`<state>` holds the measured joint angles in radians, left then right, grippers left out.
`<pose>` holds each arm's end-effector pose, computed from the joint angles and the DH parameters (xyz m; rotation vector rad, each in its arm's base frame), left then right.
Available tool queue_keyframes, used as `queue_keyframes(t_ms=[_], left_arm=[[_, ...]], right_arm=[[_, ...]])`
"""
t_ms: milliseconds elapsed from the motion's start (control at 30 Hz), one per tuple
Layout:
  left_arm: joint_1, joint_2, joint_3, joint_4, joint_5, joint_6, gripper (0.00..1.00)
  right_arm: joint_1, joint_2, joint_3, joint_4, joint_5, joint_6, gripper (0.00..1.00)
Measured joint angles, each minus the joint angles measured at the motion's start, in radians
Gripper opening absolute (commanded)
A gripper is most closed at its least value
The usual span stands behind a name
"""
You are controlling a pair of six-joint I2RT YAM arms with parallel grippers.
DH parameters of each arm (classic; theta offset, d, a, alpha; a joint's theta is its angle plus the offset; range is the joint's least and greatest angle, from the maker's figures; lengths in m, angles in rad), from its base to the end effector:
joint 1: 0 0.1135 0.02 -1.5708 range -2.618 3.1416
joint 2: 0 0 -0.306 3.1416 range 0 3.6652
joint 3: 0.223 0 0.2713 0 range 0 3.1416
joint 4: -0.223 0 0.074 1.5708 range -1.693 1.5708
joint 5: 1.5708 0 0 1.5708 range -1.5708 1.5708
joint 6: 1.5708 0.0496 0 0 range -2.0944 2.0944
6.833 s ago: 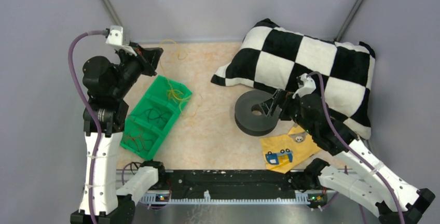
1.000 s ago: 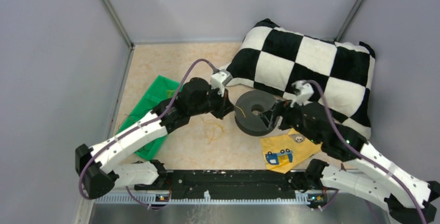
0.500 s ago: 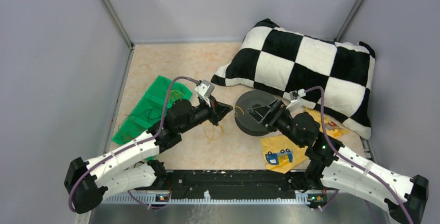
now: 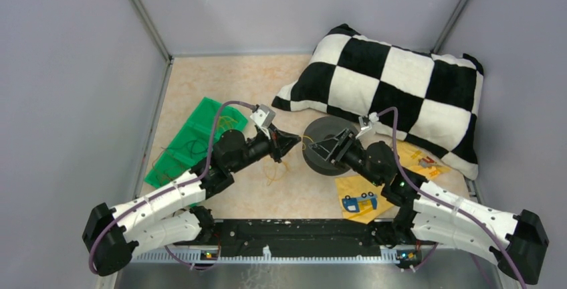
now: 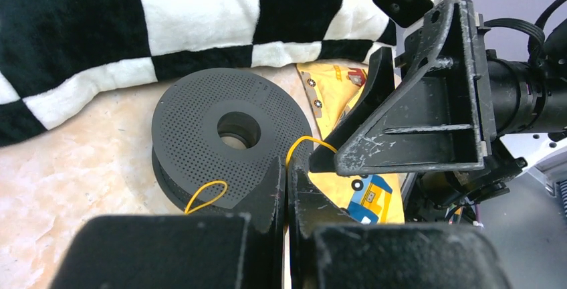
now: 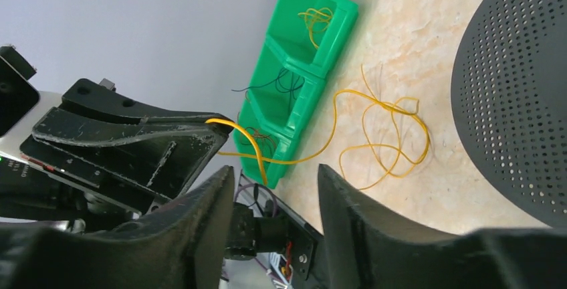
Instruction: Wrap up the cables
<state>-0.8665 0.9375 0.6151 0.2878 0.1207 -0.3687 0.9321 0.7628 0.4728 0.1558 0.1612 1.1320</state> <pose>0.1457 -0.1807 0.3290 0.5169 1.6292 -1.0386 0.1205 0.1489 0.2903 0.3246 1.8857 1.3529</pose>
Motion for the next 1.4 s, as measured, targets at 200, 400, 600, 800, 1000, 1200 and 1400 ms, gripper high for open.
queue_keyframes(t_ms=[200, 400, 600, 800, 1000, 1200, 1400], left_arm=[[0.000, 0.000, 0.006, -0.021, 0.018, 0.005, 0.00], [0.000, 0.001, 0.011, -0.040, 0.030, 0.019, 0.00], [0.000, 0.003, 0.012, -0.056, 0.047, 0.022, 0.00], [0.000, 0.010, 0.024, -0.070, 0.051, 0.022, 0.35], [0.000, 0.010, 0.117, -0.227, -0.059, 0.033, 0.79], [0.027, 0.011, 0.215, -0.343, -0.196, 0.031, 0.86], [0.114, 0.182, 0.286, -0.396, -0.177, -0.024, 0.84]], right_arm=[[0.001, 0.016, -0.001, 0.040, -0.009, -0.006, 0.38], [0.001, 0.016, -0.001, 0.046, -0.009, -0.022, 0.33], [0.001, 0.042, 0.000, 0.052, -0.022, -0.037, 0.05], [0.001, 0.048, 0.000, 0.060, -0.032, -0.053, 0.00], [0.001, -0.130, 0.029, -0.138, -0.023, -0.197, 0.00], [0.001, -0.250, 0.238, -0.509, -0.029, -0.382, 0.00], [0.001, -0.268, 0.364, -0.716, -0.079, -0.476, 0.00]])
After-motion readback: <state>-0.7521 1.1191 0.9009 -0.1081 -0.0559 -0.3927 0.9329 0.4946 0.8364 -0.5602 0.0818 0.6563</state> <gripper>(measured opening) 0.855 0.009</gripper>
